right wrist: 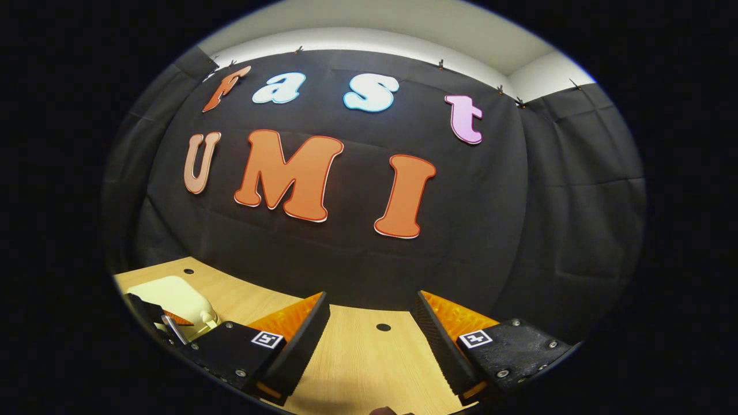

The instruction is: First open the suitcase, pack the skin care products into it, and then close the suitcase.

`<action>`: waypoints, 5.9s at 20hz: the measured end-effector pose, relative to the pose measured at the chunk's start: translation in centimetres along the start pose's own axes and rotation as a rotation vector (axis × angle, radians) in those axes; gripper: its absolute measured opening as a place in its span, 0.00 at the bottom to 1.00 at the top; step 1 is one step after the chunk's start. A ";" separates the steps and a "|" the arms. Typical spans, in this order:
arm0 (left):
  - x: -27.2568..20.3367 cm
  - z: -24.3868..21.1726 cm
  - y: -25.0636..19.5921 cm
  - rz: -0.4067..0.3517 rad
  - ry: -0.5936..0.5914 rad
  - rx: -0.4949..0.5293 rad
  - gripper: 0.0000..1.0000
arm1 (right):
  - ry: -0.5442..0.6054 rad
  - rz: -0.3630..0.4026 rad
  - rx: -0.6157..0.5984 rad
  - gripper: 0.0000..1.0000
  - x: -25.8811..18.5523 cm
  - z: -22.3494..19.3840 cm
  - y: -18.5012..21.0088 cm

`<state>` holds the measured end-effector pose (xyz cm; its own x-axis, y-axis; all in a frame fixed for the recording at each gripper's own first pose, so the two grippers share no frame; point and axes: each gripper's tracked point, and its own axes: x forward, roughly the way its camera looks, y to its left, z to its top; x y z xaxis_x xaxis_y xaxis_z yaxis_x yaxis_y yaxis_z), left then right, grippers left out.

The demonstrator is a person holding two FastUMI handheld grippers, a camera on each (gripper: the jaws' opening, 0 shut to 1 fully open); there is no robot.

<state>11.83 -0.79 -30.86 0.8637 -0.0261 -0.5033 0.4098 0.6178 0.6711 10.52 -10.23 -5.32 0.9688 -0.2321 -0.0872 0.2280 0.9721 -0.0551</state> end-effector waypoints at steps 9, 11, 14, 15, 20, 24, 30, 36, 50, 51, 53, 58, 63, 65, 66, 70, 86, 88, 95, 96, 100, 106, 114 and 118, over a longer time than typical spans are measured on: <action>1.4 -1.4 -1.7 -0.002 0.058 0.152 0.39 | 0.005 0.021 0.012 0.95 0.1 -0.4 0.8; 0.8 -0.2 -0.9 0.011 0.026 0.144 0.19 | 0.000 0.025 0.009 0.95 0.1 -0.3 0.9; -0.1 0.9 0.8 0.042 -0.011 0.069 0.02 | 0.005 0.038 0.008 0.95 0.1 -0.4 1.3; -0.7 1.3 2.2 0.050 -0.021 0.034 0.02 | 0.005 0.041 0.009 0.95 0.2 -0.5 1.5; -3.3 2.7 9.1 0.097 -0.074 -0.209 0.02 | 0.015 0.077 0.000 0.95 0.3 -0.5 3.3; -5.4 2.5 14.4 0.152 -0.106 -0.358 0.02 | 0.017 0.117 -0.022 0.95 0.2 -0.4 5.0; -7.4 0.4 21.4 0.250 -0.146 -0.448 0.02 | 0.018 0.151 -0.045 0.95 0.1 0.2 7.5; -9.7 -5.6 29.3 0.371 -0.142 -0.638 0.01 | 0.027 0.160 -0.070 0.95 -0.1 0.5 10.3; -9.2 -27.3 36.9 0.474 0.082 -0.769 0.01 | 0.063 0.151 -0.057 0.95 -1.3 0.1 18.1; -8.8 -29.3 36.9 0.474 0.109 -0.792 0.01 | 0.069 0.152 -0.054 0.95 -1.3 0.0 18.4; -8.0 -32.7 36.7 0.462 0.167 -0.825 0.01 | 0.076 0.146 -0.055 0.95 -1.4 -0.2 18.8; -4.5 -40.0 34.3 0.434 0.294 -0.927 0.01 | 0.104 0.159 -0.054 0.95 -1.2 -1.0 20.0; -2.8 -44.4 30.6 0.464 0.444 -0.998 0.14 | 0.134 0.161 -0.044 0.95 -0.9 -1.9 19.9; -3.1 -43.7 31.3 0.486 0.405 -0.998 0.15 | 0.153 0.161 -0.034 0.95 -0.9 -2.5 19.6; -3.3 -42.6 31.8 0.491 0.370 -0.989 0.14 | 0.157 0.161 -0.026 0.95 -0.9 -2.6 19.5; -2.8 -35.3 32.9 0.484 0.226 -0.919 0.31 | 0.158 0.155 -0.018 0.95 -0.8 -2.8 18.5; -3.1 -8.2 23.5 0.251 -0.196 -0.839 0.98 | 0.202 0.245 0.009 0.95 -2.2 -8.4 14.4; -2.3 -5.2 19.9 0.187 -0.222 -0.817 0.98 | 0.207 0.246 0.005 0.95 -2.2 -9.4 13.6; 0.3 4.3 6.0 -0.106 -0.336 -0.766 0.99 | 0.198 0.203 -0.015 0.96 -4.0 -12.5 10.2; 1.2 5.2 4.4 -0.144 -0.340 -0.766 0.98 | 0.197 0.190 -0.023 0.95 -4.3 -12.6 9.8; 6.2 8.7 -1.0 -0.261 -0.332 -0.751 0.87 | 0.210 0.158 -0.016 0.95 -5.5 -13.6 8.5; 11.7 10.6 -5.2 -0.333 -0.272 -0.750 0.88 | 0.231 0.117 -0.012 0.95 -6.6 -15.0 7.0; 14.2 10.3 -6.5 -0.326 -0.183 -0.756 0.43 | 0.283 0.124 0.002 0.95 -6.2 -16.2 5.9; 12.4 10.7 -3.7 -0.282 -0.166 -0.777 0.36 | 0.335 0.166 0.007 0.95 -5.4 -17.1 6.0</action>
<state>24.17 -11.77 -33.75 0.8163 -0.3377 -0.4687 0.3503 0.9345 -0.0632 4.99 -3.67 -22.20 0.9070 -0.0681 -0.4155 0.0721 0.9974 -0.0061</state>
